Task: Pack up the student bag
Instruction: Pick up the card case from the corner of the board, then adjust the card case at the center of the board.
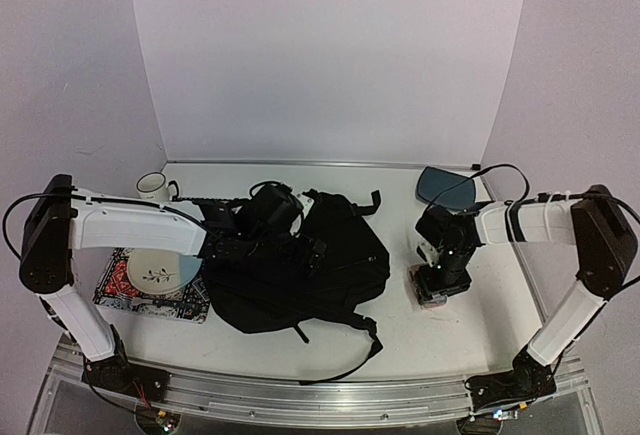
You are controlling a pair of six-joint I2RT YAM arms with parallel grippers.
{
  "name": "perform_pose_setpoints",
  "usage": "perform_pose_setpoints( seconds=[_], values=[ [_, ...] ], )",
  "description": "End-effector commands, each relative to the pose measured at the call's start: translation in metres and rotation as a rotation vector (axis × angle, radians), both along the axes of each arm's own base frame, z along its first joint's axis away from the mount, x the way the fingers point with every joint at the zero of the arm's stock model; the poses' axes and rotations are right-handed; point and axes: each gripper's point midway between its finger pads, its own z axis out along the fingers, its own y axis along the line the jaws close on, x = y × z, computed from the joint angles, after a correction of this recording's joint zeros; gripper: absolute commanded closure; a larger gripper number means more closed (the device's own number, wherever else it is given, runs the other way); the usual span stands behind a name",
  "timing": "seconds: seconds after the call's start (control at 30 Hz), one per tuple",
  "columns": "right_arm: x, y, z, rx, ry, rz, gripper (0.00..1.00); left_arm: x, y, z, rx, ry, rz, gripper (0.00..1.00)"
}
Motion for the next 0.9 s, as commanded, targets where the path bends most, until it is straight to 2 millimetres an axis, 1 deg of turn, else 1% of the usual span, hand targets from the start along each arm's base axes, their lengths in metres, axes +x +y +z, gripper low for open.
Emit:
perform_pose_setpoints(
  seconds=[0.0,0.03,0.13,0.23,0.3,0.4,0.5,0.67,0.77,0.87],
  values=[
    [0.0,0.002,0.044,0.064,-0.079,-0.004,0.49,0.003,-0.011,0.036,-0.205,0.071,0.046,0.06],
    [0.003,0.007,0.056,0.086,-0.11,0.003,0.49,0.003,-0.014,0.04,-0.25,0.095,0.048,0.06],
    [0.004,0.029,0.085,0.165,-0.169,0.046,0.49,0.004,-0.023,0.054,-0.368,0.152,0.053,0.06],
    [0.003,0.056,0.112,0.217,-0.232,0.089,0.49,0.002,-0.034,0.069,-0.492,0.216,0.03,0.06],
    [0.001,0.076,0.126,0.25,-0.259,0.12,0.49,0.003,-0.04,0.078,-0.568,0.251,0.022,0.05],
    [0.002,0.103,0.147,0.277,-0.318,0.144,0.49,0.006,-0.048,0.082,-0.649,0.315,0.007,0.05],
    [0.0,0.127,0.164,0.31,-0.355,0.173,0.49,0.007,-0.054,0.08,-0.683,0.356,0.004,0.05],
    [-0.006,0.158,0.181,0.35,-0.398,0.229,0.49,0.006,-0.061,0.08,-0.702,0.387,-0.013,0.06],
    [-0.009,0.17,0.187,0.371,-0.418,0.248,0.49,0.005,-0.063,0.082,-0.716,0.398,-0.023,0.07],
    [-0.008,0.176,0.191,0.378,-0.434,0.253,0.49,0.003,-0.066,0.08,-0.725,0.419,-0.032,0.1]
  ],
)
